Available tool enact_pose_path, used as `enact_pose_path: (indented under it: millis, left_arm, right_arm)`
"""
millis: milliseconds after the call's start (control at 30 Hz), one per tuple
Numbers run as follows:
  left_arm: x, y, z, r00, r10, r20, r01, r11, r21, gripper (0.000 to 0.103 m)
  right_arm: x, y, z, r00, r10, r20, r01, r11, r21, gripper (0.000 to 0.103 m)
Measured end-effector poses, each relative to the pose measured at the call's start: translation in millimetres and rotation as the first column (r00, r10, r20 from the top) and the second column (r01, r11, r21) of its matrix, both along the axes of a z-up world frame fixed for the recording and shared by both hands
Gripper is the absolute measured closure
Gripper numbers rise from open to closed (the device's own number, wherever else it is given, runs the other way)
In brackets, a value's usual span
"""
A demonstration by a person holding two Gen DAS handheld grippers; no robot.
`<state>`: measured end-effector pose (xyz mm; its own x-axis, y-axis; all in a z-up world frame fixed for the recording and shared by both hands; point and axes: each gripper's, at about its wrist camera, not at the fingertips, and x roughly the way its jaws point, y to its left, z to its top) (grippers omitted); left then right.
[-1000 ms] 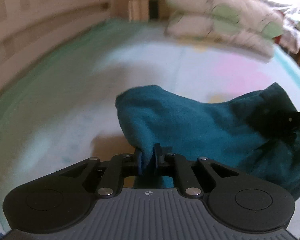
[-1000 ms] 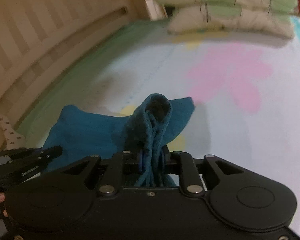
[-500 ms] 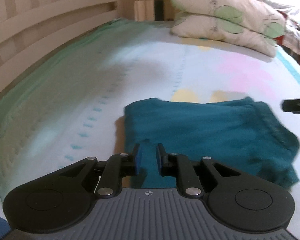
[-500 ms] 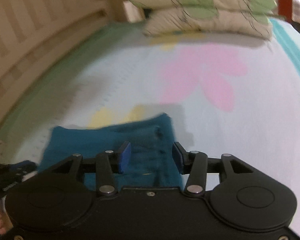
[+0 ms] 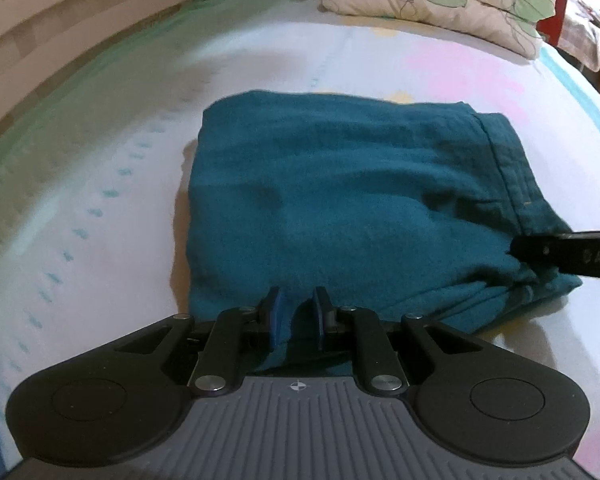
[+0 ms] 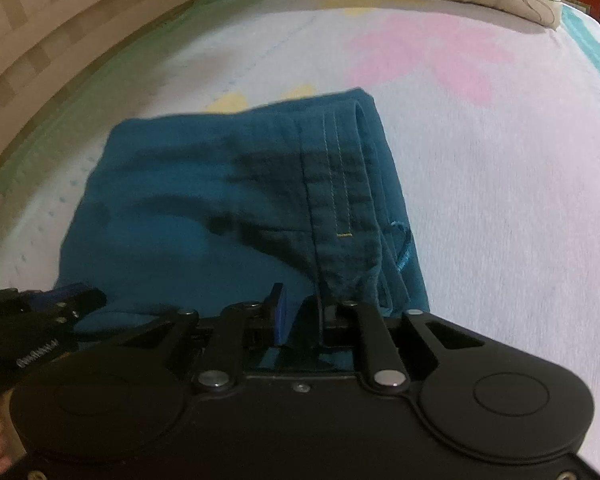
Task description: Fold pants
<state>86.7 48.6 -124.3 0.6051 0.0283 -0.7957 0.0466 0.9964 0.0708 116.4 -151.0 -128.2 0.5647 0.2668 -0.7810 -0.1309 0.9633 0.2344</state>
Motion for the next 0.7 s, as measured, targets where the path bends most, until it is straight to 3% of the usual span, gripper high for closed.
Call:
enact_pose_path:
  millis: [167,233,567,700]
  left_arm:
    - [-12.0,-2.1,23.6,0.999,0.046,0.024,-0.046,0.999,-0.017,0.086]
    - [-22.1,-3.6,32.6,0.997,0.069,0.043,-0.068,0.997,-0.019,0.086]
    - [-73.2,-15.1,66.2,0.994,0.096,0.058,-0.091,0.993,-0.08,0.085]
    - [-92.0,-21.8,77.9,0.99,0.118,0.082,-0.112,0.991,-0.079,0.085]
  right_arm:
    - [-20.3,-4.5,31.1,0.999,-0.032,0.037,0.032,0.999,-0.002,0.078]
    - [-31.5,-1.8,41.1,0.998,-0.051,0.039,0.052,0.998,-0.037,0.07]
    - [-82.0,1.3,67.8,0.995,-0.091,0.051,0.094,0.994,-0.06,0.069]
    - [-103.8,2.7,77.3,0.993,-0.09,0.08,0.096,0.993,-0.074,0.058]
